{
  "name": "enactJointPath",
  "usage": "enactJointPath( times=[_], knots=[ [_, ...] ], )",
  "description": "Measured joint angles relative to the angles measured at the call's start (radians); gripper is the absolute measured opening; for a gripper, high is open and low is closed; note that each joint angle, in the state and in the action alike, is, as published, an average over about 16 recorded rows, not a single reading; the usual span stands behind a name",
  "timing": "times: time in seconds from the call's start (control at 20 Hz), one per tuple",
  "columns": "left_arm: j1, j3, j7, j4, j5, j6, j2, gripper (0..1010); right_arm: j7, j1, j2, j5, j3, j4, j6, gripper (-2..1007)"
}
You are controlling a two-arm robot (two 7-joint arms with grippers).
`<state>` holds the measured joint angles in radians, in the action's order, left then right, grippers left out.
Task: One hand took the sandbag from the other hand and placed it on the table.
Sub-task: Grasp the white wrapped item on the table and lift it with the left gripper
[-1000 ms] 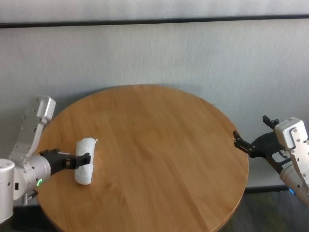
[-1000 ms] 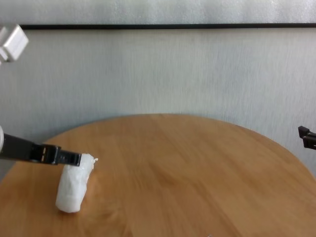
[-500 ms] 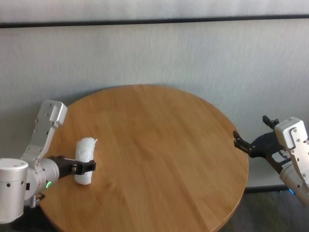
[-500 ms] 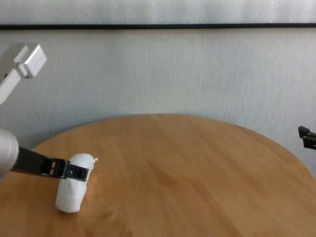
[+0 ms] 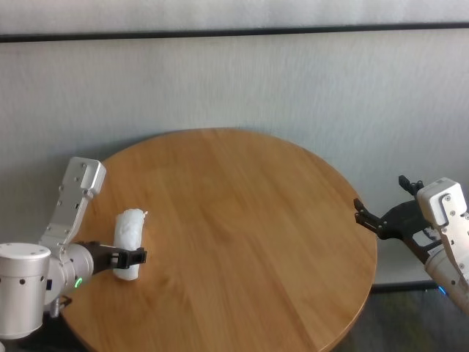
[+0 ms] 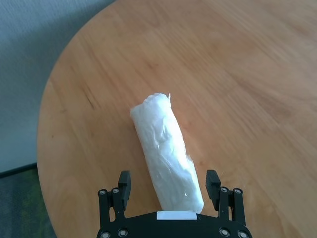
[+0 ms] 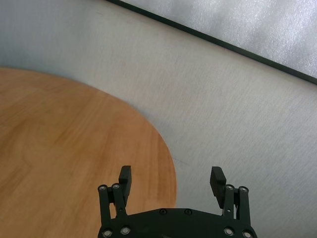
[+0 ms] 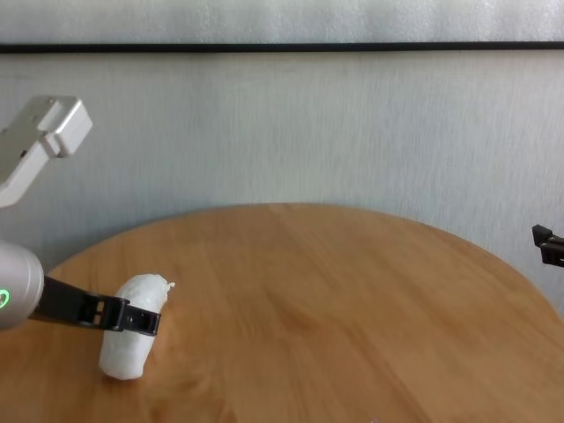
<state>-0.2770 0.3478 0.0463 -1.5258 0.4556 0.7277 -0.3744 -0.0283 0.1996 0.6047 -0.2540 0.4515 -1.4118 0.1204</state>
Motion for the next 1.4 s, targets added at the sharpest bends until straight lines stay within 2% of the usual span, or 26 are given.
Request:
enactJointPath(
  times=[0.7,1.4],
  knots=[
    [-0.018,0.007,-0.019,0.055,-0.037,-0.011,0.027,1000,0.000,0.000,0.000,0.000,0.000,0.000,0.000,1001],
    [-0.032,-0.001,-0.038,0.097,-0.068,-0.021,0.047,1000,0.000,0.000,0.000,0.000,0.000,0.000,0.000,1001]
  ],
)
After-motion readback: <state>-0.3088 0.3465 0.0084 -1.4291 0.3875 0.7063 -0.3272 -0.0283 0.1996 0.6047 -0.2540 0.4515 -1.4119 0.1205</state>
